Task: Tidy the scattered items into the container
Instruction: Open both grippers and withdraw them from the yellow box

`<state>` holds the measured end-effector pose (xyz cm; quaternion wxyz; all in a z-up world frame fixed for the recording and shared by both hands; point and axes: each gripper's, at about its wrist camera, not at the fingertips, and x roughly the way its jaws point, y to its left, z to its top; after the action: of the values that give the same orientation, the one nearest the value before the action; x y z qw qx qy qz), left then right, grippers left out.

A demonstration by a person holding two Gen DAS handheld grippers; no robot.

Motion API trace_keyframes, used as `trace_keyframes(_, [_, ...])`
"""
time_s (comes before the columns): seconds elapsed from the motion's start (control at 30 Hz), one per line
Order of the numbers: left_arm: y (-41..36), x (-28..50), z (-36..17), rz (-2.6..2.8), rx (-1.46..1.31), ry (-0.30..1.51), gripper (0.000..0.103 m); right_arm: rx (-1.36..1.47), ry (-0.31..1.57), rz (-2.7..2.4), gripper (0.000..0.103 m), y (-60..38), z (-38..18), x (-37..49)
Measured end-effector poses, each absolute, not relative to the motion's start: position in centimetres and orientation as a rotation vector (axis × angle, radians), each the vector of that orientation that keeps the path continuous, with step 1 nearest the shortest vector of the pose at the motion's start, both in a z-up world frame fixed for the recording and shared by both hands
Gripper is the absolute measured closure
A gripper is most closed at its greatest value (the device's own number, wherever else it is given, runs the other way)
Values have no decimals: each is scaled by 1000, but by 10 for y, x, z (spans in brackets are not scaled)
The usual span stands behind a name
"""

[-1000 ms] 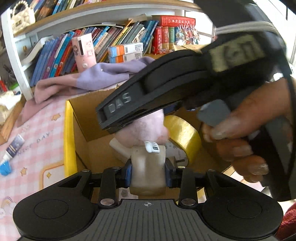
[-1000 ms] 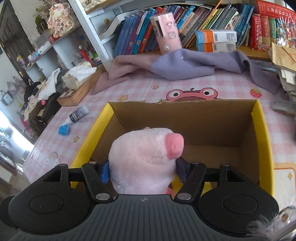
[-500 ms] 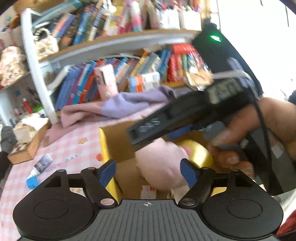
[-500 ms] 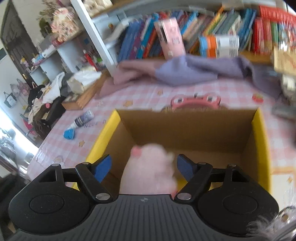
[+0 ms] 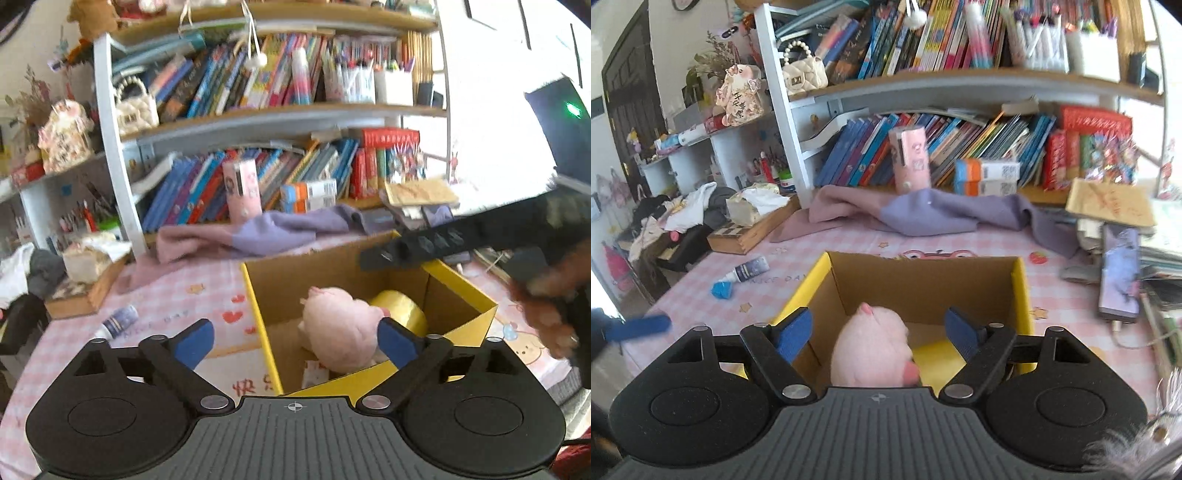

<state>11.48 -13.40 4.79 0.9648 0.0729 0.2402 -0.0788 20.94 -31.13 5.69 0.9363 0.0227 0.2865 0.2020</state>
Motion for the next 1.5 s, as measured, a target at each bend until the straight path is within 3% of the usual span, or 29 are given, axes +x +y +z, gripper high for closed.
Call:
trace_keyframes(0.87, [-12, -3, 14, -215, 131, 615, 2, 150, 657, -26, 24, -231, 14, -8])
trace_keyframes(1.5, [47, -59, 24, -226, 125, 581, 0, -24, 639, 200, 27, -119, 33, -41])
